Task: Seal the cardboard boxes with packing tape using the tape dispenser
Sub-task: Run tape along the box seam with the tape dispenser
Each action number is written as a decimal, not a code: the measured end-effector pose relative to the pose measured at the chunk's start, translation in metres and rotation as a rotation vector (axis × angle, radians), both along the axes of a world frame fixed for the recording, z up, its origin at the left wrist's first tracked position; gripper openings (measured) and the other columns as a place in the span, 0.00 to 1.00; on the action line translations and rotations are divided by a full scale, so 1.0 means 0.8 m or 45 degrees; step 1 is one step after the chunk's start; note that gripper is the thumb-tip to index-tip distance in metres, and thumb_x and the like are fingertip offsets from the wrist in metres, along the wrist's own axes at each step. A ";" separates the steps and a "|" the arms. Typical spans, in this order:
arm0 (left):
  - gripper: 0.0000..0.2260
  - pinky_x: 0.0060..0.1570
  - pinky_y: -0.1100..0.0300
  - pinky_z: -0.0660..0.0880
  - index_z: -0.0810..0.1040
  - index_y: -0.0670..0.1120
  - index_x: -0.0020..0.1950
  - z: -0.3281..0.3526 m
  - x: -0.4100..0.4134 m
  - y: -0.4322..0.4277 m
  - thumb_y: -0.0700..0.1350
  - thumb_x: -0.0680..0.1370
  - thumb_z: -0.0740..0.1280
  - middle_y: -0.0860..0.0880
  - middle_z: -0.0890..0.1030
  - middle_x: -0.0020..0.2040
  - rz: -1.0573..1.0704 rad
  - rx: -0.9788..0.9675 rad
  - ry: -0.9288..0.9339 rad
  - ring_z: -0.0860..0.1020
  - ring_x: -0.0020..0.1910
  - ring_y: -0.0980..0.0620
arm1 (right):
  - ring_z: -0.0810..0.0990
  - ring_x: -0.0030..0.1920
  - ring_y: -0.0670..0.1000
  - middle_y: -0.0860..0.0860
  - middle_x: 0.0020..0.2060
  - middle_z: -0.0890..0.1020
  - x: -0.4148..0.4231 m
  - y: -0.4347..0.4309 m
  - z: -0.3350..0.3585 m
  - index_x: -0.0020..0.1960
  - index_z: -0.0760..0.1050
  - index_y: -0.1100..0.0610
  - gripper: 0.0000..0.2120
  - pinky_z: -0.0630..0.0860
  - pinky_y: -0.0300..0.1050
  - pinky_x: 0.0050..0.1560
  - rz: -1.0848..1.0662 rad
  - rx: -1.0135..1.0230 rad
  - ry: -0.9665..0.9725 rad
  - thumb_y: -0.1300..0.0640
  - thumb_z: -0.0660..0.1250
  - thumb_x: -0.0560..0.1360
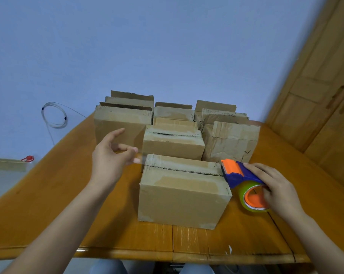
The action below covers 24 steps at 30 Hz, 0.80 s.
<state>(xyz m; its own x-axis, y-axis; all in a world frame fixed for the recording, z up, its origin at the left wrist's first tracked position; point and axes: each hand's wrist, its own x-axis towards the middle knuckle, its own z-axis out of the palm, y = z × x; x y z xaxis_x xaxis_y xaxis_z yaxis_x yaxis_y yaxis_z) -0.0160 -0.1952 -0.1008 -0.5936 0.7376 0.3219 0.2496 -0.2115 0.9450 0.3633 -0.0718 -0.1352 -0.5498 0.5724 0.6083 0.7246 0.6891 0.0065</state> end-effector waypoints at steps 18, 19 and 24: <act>0.25 0.50 0.49 0.80 0.69 0.46 0.70 -0.046 0.010 0.005 0.35 0.74 0.71 0.44 0.83 0.38 -0.052 -0.143 -0.292 0.81 0.31 0.53 | 0.70 0.61 0.54 0.57 0.61 0.76 0.002 -0.008 -0.017 0.70 0.63 0.46 0.44 0.81 0.53 0.39 -0.021 -0.152 0.159 0.79 0.70 0.64; 0.25 0.52 0.49 0.79 0.69 0.46 0.70 -0.048 0.014 0.006 0.36 0.75 0.71 0.44 0.83 0.38 -0.055 -0.148 -0.319 0.81 0.31 0.53 | 0.69 0.61 0.53 0.57 0.62 0.76 0.001 -0.009 -0.019 0.70 0.64 0.46 0.44 0.81 0.53 0.39 -0.019 -0.164 0.178 0.79 0.70 0.64; 0.24 0.63 0.48 0.72 0.68 0.47 0.71 -0.059 0.030 0.009 0.39 0.76 0.69 0.48 0.82 0.39 -0.089 -0.185 -0.486 0.81 0.41 0.54 | 0.68 0.63 0.53 0.59 0.62 0.75 -0.003 -0.012 -0.029 0.70 0.67 0.50 0.40 0.81 0.56 0.41 -0.032 -0.230 0.264 0.80 0.68 0.66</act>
<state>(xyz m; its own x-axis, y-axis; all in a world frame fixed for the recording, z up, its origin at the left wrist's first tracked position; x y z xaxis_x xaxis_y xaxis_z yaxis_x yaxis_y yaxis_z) 0.0081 -0.1876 -0.1479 -0.5972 0.8018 -0.0222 -0.1347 -0.0729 0.9882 0.3611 -0.0816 -0.1585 -0.4084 0.6939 0.5931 0.7144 0.6474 -0.2655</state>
